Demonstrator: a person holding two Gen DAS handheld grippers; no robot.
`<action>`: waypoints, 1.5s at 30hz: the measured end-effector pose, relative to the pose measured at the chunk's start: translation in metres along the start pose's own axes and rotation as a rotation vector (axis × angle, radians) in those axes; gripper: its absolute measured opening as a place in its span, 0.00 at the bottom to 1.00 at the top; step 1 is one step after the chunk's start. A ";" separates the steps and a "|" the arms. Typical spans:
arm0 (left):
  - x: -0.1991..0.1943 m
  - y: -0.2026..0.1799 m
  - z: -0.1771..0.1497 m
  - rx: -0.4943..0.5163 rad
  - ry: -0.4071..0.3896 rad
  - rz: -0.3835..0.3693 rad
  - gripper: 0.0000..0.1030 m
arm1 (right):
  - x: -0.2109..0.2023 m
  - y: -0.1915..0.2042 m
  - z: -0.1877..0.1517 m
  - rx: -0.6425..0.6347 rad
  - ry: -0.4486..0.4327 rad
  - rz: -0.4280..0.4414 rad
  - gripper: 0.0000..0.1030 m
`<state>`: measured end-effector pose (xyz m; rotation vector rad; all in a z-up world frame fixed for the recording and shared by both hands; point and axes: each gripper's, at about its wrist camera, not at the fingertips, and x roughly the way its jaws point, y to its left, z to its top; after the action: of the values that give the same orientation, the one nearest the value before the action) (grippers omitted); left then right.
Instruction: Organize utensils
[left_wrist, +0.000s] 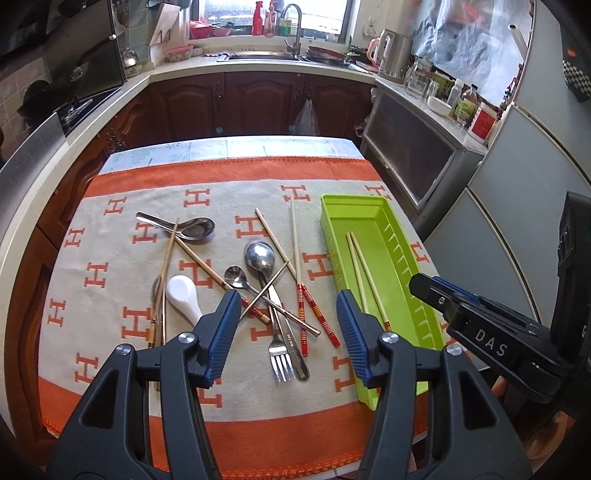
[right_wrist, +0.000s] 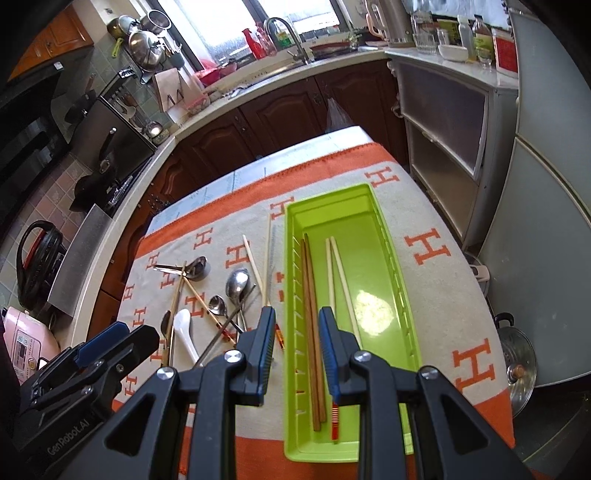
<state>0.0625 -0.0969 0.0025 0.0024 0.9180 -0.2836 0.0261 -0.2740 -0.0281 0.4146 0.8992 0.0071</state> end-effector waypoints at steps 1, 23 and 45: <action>-0.004 0.003 -0.001 -0.005 -0.010 0.004 0.49 | -0.002 0.004 -0.001 -0.010 -0.010 0.003 0.23; -0.045 0.070 -0.026 -0.070 -0.106 0.069 0.50 | -0.007 0.095 -0.031 -0.231 -0.033 0.069 0.23; -0.038 0.175 -0.053 -0.233 -0.085 0.057 0.74 | 0.031 0.147 -0.045 -0.323 0.051 0.034 0.47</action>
<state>0.0416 0.0868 -0.0212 -0.1970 0.8610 -0.1219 0.0357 -0.1174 -0.0248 0.1286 0.9226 0.1923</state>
